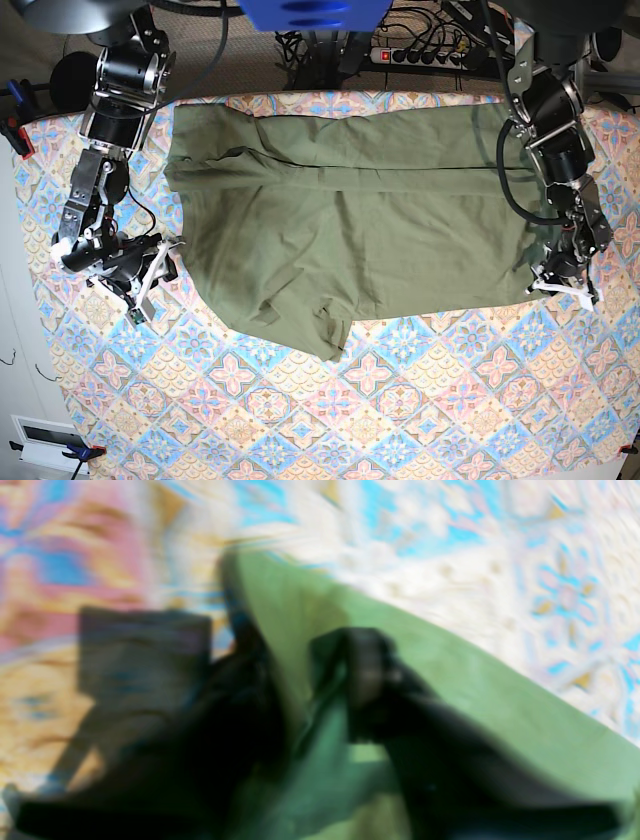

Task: Layout the t-shirt on the table in an organized manner, then fold the t-shirt properly
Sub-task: 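Move both grippers along the shirt sides and grasp its hem corners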

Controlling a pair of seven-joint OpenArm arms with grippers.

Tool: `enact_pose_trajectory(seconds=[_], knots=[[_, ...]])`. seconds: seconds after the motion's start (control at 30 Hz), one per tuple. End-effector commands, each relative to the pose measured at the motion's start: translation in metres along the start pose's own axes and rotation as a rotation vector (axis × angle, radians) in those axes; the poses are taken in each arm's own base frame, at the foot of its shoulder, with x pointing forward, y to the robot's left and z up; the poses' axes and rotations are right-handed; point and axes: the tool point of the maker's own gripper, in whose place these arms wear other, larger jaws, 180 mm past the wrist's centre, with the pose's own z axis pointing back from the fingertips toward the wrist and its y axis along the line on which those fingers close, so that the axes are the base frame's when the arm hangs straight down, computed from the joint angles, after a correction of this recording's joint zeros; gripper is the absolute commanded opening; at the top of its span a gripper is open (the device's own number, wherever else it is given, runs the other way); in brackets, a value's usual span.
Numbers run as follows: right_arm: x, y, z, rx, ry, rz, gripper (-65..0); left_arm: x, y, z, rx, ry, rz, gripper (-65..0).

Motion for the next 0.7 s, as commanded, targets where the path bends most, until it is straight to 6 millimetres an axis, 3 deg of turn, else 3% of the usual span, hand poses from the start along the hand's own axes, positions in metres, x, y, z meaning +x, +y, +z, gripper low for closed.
enact_pose_trajectory(seconds=[0.0, 0.03, 0.17, 0.37, 0.5, 0.67], knots=[[0.019, -0.008, 0.008, -0.018, -0.055, 0.015, -44.3, 0.006, -0.006, 0.001, -0.013, 0.005, -0.003, -61.4], [0.019, -0.008, 0.008, -0.019, -0.056, 0.015, -44.3, 0.005, -0.008, 0.000, -0.017, 0.007, -0.002, -65.0], [0.005, -0.006, -0.006, 0.016, -0.020, -0.022, -44.3, 0.003, -0.008, 0.000, -0.017, 0.010, -0.004, -65.0], [0.015, -0.003, -0.030, 0.080, -0.036, -0.067, -44.0, 0.002, -0.007, 0.004, -0.017, 0.003, -0.021, -65.0], [0.056, 0.009, -0.037, 0.113, -0.099, 0.011, -43.9, -0.003, -0.019, 0.005, -0.034, 0.001, -0.036, -65.0], [0.072, 0.020, -0.050, 0.156, -0.119, 0.032, -43.9, -0.008, -0.021, 0.005, -0.040, 0.031, -0.034, -65.0]])
